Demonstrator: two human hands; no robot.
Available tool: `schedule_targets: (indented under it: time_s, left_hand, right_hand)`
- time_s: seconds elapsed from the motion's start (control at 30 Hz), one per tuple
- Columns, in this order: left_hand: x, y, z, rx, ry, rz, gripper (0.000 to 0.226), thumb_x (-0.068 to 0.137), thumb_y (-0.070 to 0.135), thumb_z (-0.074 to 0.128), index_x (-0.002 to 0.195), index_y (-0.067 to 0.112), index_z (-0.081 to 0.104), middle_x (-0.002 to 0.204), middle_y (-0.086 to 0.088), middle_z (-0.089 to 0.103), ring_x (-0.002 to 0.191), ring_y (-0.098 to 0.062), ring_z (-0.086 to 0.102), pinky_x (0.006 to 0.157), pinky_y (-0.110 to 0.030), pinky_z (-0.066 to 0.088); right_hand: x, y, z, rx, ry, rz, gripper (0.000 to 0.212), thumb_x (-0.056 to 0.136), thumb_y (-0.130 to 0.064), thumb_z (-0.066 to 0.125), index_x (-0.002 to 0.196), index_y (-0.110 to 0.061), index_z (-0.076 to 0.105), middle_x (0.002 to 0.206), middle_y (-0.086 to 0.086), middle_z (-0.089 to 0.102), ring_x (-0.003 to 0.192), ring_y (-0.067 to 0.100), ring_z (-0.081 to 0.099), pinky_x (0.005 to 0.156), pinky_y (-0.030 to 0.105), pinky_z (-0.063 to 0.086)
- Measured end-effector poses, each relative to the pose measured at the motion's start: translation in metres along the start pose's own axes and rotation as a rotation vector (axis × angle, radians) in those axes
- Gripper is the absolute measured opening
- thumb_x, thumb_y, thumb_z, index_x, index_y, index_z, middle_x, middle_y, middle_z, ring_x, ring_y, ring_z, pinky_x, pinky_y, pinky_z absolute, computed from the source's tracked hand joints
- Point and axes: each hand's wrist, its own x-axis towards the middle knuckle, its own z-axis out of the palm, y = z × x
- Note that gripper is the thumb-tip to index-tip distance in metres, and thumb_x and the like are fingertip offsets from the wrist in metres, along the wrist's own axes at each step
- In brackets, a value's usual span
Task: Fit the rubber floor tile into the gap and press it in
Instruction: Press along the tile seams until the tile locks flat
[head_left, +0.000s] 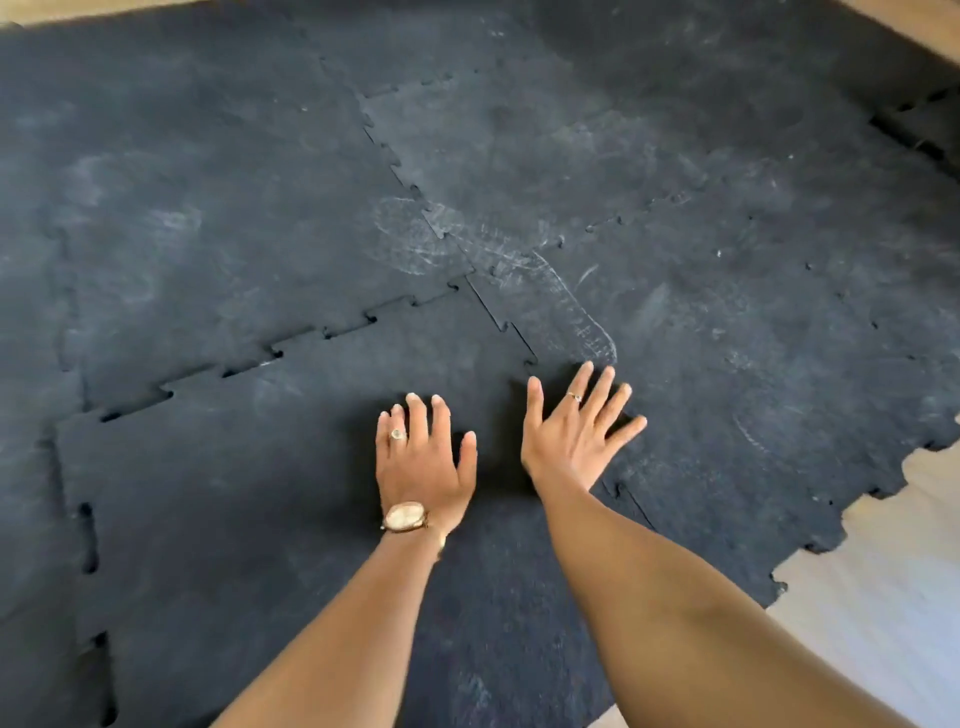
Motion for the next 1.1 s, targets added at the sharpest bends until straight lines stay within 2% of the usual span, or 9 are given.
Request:
schedule_targets:
  time_s: [0.07, 0.17, 0.23, 0.33, 0.43, 0.57, 0.83, 0.97, 1.1]
  left_hand:
    - [0.031, -0.024, -0.014, 0.041, 0.110, 0.162, 0.034, 0.092, 0.036, 0.043, 0.095, 0.013, 0.066, 0.095, -0.010, 0.063, 0.093, -0.036, 0.060, 0.105, -0.048, 0.038]
    - [0.096, -0.054, -0.040, 0.013, 0.209, 0.271, 0.034, 0.093, 0.029, 0.042, 0.079, 0.009, 0.066, 0.087, -0.010, 0.064, 0.084, -0.036, 0.060, 0.087, -0.045, 0.044]
    - [0.143, -0.058, -0.051, -0.107, 0.272, 0.243, 0.029, 0.095, 0.022, 0.043, 0.093, 0.005, 0.066, 0.102, -0.014, 0.065, 0.103, -0.040, 0.059, 0.093, -0.046, 0.043]
    - [0.219, -0.047, -0.058, -0.223, 0.358, 0.083, 0.038, 0.099, 0.024, 0.040, 0.131, 0.006, 0.051, 0.137, -0.018, 0.051, 0.141, -0.040, 0.031, 0.118, -0.047, 0.021]
    - [0.260, -0.026, -0.041, -0.233, 0.321, 0.009, 0.055, 0.102, 0.032, 0.030, 0.150, 0.006, 0.026, 0.155, -0.020, 0.028, 0.149, -0.040, 0.004, 0.121, -0.046, -0.001]
    - [0.258, -0.029, 0.025, 0.010, 0.042, 0.014, 0.067, 0.103, 0.047, 0.019, 0.155, 0.010, -0.001, 0.161, -0.020, 0.004, 0.149, -0.034, -0.008, 0.118, -0.056, -0.009]
    - [0.263, -0.033, 0.032, 0.005, -0.035, 0.024, 0.067, 0.102, 0.050, 0.017, 0.155, 0.013, 0.001, 0.161, -0.021, 0.008, 0.150, -0.033, -0.007, 0.119, -0.056, -0.006]
    - [0.266, -0.036, 0.034, -0.031, -0.011, 0.004, 0.065, 0.102, 0.047, 0.022, 0.155, 0.012, 0.006, 0.160, -0.021, 0.012, 0.150, -0.034, -0.003, 0.119, -0.053, -0.004]
    - [0.262, -0.038, 0.022, -0.476, -0.020, 0.091, 0.055, 0.103, 0.035, 0.035, 0.153, 0.013, 0.025, 0.159, -0.015, 0.023, 0.151, -0.028, 0.001, 0.122, -0.049, 0.002]
  right_hand:
    - [0.002, 0.000, 0.001, -0.001, -0.006, 0.001, 0.085, 0.091, -0.072, 0.008, 0.156, -0.017, 0.006, 0.164, 0.008, 0.005, 0.150, 0.032, -0.004, 0.116, 0.063, -0.006]
    - [0.001, -0.002, 0.001, -0.021, -0.028, 0.010, 0.086, 0.090, -0.073, 0.008, 0.156, -0.018, 0.004, 0.164, 0.008, 0.004, 0.150, 0.032, -0.005, 0.116, 0.063, -0.005]
    - [0.001, -0.002, 0.000, -0.023, -0.037, 0.024, 0.085, 0.089, -0.072, 0.006, 0.156, -0.019, 0.003, 0.165, 0.007, 0.003, 0.150, 0.031, -0.006, 0.116, 0.062, -0.005]
    - [0.001, -0.004, -0.002, -0.042, -0.043, 0.034, 0.085, 0.088, -0.069, 0.003, 0.157, -0.020, 0.003, 0.165, 0.005, 0.001, 0.150, 0.030, -0.007, 0.117, 0.061, -0.005]
    - [0.002, -0.002, 0.001, -0.050, -0.016, 0.039, 0.083, 0.089, -0.069, 0.006, 0.156, -0.020, 0.005, 0.165, 0.005, 0.003, 0.151, 0.030, -0.005, 0.117, 0.060, -0.005]
    - [0.002, -0.002, 0.010, -0.081, 0.023, 0.041, 0.082, 0.093, -0.071, 0.008, 0.156, -0.020, 0.011, 0.164, 0.006, 0.010, 0.151, 0.030, 0.000, 0.117, 0.059, -0.004]
    - [0.000, -0.016, -0.006, -0.076, 0.040, -0.006, 0.079, 0.094, -0.055, 0.015, 0.154, -0.005, 0.001, 0.163, 0.014, 0.006, 0.150, 0.028, -0.005, 0.117, 0.063, -0.002]
    - [0.003, -0.080, 0.009, 0.012, 0.000, -0.193, 0.073, 0.101, -0.048, 0.023, 0.154, -0.005, -0.002, 0.163, 0.013, -0.004, 0.148, 0.024, -0.014, 0.120, 0.051, -0.009]
    - [-0.001, -0.110, 0.032, -0.062, -0.072, -0.246, 0.064, 0.101, -0.049, 0.017, 0.156, -0.019, 0.002, 0.164, 0.010, -0.004, 0.150, 0.026, -0.011, 0.118, 0.057, -0.011]
